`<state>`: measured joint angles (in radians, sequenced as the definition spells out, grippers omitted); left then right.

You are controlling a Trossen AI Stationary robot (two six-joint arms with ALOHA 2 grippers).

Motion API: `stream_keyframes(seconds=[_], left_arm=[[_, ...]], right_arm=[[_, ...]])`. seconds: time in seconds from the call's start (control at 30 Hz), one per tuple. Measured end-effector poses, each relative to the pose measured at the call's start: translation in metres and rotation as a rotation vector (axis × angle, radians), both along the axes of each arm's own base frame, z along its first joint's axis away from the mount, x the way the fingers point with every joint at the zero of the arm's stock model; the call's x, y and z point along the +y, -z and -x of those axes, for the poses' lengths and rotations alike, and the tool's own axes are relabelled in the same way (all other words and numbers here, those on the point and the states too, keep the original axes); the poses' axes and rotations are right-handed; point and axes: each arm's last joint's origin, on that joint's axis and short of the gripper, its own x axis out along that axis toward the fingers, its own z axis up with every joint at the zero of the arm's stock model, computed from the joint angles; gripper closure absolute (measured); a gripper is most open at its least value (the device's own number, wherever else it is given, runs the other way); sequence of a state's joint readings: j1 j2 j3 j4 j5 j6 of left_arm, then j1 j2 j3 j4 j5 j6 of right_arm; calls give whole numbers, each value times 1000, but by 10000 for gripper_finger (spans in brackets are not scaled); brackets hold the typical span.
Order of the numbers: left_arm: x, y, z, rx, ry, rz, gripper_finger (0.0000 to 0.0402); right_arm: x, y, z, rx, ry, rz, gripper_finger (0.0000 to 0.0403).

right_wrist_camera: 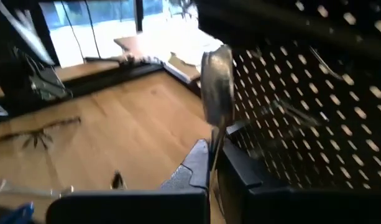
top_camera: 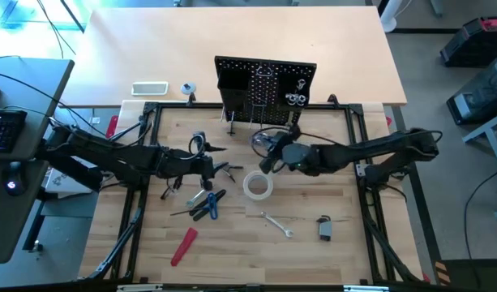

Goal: Hang tools onto peg board
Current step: Hang the silver wrench on the peg board

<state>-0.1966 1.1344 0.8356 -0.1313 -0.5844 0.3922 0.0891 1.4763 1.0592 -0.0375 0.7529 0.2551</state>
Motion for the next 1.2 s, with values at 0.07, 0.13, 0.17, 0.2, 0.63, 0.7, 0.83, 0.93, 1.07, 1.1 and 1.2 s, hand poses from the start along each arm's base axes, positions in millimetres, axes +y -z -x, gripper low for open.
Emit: stream_keyframes(seconds=[0.07, 0.13, 0.17, 0.2, 0.63, 0.7, 0.83, 0.93, 1.07, 1.1, 1.2], left_arm=[[0, 2, -4, 2, 27, 24, 200], [1, 4, -6, -12, 43, 43, 200], [2, 6, -7, -15, 47, 47, 200], [2, 8, -9, -33, 51, 51, 200], [6, 30, -7, -85, 88, 58, 200], [6, 30, -7, -84, 90, 58, 200], [6, 31, -7, -81, 90, 57, 200], [6, 31, -7, -77, 90, 57, 200], [6, 31, -7, -77, 90, 57, 200], [6, 31, -7, -76, 89, 57, 200], [6, 31, -7, -76, 89, 56, 200]], right_arm=[[-1, -3, 11, 34, 21, -32, 399], [-2, -4, 20, 62, 47, -51, 399], [-3, -5, 24, 76, 57, -57, 399], [-3, -6, 28, 85, 66, -63, 399], [-38, 5, 42, 221, 88, -141, 400], [-46, 7, 41, 211, 79, -155, 400], [-60, 13, 40, 163, 67, -168, 400], [-70, 16, 41, 144, 64, -176, 400], [-76, 17, 42, 155, 74, -172, 400], [-77, 16, 42, 155, 75, -168, 400], [-81, 16, 43, 157, 73, -160, 400]])
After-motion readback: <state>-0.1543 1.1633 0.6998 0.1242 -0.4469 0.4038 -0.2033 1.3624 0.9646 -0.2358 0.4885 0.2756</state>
